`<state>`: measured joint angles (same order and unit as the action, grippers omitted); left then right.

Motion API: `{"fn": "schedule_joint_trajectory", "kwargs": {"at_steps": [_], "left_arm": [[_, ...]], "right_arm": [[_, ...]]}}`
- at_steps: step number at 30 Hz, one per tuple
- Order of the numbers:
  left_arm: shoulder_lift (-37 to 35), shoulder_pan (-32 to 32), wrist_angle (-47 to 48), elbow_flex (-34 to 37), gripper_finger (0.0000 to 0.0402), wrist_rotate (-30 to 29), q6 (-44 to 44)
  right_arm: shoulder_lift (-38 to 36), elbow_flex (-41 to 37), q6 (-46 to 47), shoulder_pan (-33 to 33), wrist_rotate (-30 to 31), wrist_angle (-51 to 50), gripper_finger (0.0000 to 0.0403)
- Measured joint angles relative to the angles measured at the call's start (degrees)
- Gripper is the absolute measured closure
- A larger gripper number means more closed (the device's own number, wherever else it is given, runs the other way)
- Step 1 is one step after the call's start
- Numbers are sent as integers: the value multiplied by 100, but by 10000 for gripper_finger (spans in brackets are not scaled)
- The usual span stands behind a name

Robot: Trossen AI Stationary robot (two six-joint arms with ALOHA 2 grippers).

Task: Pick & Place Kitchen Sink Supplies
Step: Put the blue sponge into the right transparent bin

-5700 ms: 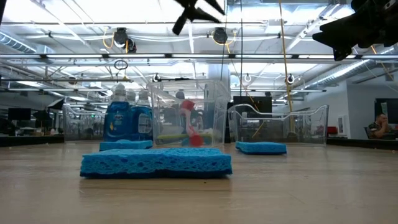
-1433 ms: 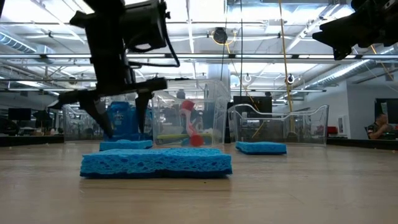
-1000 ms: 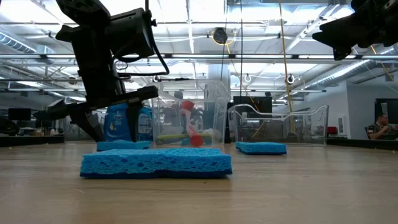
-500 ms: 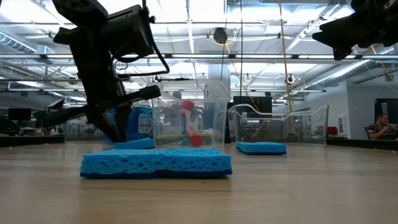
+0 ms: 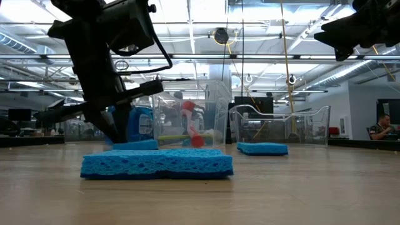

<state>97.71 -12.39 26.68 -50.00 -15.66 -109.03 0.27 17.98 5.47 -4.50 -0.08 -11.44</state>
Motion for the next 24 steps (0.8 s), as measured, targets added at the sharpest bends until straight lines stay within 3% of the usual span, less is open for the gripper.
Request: {"fn": "schedule_joint_trajectory", "kwargs": {"at_steps": [24], "left_arm": [[-15, -312, 10, -559, 401, -542, 250]], "right_arm": [[0, 0, 138, -1, -2, 0, 273]]}}
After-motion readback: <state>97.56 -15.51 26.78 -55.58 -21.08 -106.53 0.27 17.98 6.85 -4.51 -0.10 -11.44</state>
